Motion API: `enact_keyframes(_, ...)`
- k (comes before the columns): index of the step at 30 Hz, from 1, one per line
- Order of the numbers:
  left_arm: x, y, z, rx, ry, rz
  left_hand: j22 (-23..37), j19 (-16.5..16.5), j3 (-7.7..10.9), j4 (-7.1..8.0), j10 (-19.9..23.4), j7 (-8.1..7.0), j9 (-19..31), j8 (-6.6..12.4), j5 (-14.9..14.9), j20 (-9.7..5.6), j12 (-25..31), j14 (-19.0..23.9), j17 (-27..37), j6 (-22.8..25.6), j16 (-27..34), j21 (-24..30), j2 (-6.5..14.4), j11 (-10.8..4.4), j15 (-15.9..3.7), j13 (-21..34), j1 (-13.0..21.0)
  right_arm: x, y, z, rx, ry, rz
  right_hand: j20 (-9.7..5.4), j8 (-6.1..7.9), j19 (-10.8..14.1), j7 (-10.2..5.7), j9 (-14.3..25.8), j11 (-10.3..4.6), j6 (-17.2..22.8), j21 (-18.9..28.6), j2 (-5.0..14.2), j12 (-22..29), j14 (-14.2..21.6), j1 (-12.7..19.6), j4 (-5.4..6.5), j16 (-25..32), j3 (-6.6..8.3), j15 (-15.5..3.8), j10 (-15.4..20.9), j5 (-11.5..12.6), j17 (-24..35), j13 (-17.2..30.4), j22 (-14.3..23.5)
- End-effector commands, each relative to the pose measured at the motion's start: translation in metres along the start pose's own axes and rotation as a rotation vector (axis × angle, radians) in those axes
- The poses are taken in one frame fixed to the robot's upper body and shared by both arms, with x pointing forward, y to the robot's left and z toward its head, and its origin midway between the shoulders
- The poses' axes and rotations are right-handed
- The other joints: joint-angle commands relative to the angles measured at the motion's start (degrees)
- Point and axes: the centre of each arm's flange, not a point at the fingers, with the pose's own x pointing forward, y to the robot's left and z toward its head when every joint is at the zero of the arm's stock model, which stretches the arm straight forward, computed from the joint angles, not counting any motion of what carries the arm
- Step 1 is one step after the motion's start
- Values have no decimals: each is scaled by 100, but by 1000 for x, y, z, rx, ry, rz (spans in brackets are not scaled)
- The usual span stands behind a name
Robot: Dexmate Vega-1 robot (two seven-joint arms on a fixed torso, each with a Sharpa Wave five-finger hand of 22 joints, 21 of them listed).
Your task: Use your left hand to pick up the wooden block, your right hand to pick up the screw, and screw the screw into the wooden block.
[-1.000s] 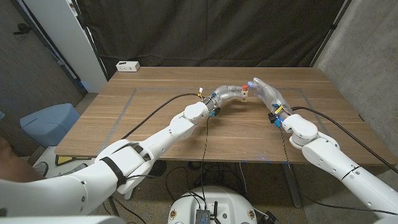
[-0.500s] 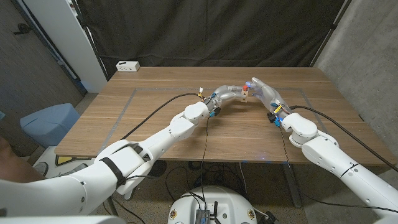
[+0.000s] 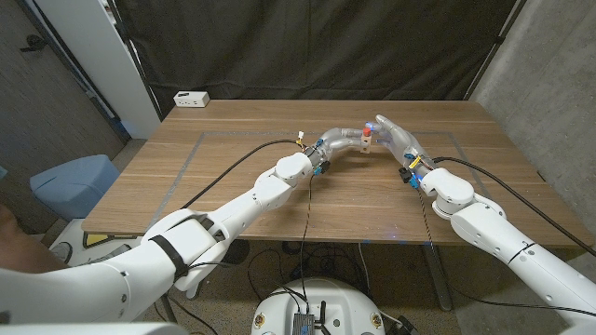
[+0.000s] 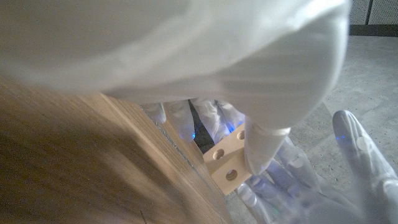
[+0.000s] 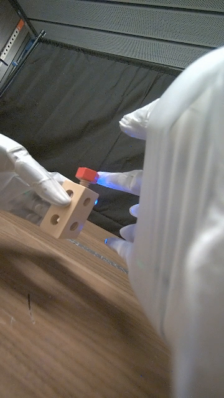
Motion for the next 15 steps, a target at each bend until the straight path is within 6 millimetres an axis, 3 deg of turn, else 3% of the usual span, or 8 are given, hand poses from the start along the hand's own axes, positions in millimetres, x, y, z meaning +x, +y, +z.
enact_keyframes(1,-1,1,-1,-2,3,2,13,33,362,330,34,131,31,34,50,20,156,51,14,213,34,40,504,-18,-313,898,-414,-1,2,1,-4,-1,-6,8,54,22,38,0,-29,142,48,10,44,-568,-47,22,44,18,-38,-77,8,8,12,31)
enact_keyframes(15,-2,-1,-1,-3,3,1,13,37,367,335,35,132,31,30,50,30,159,42,20,203,35,41,520,-17,-302,897,-413,-6,2,0,-2,9,-17,37,150,92,122,3,-67,528,75,29,104,-491,-35,-10,69,45,-47,144,13,-14,7,29)
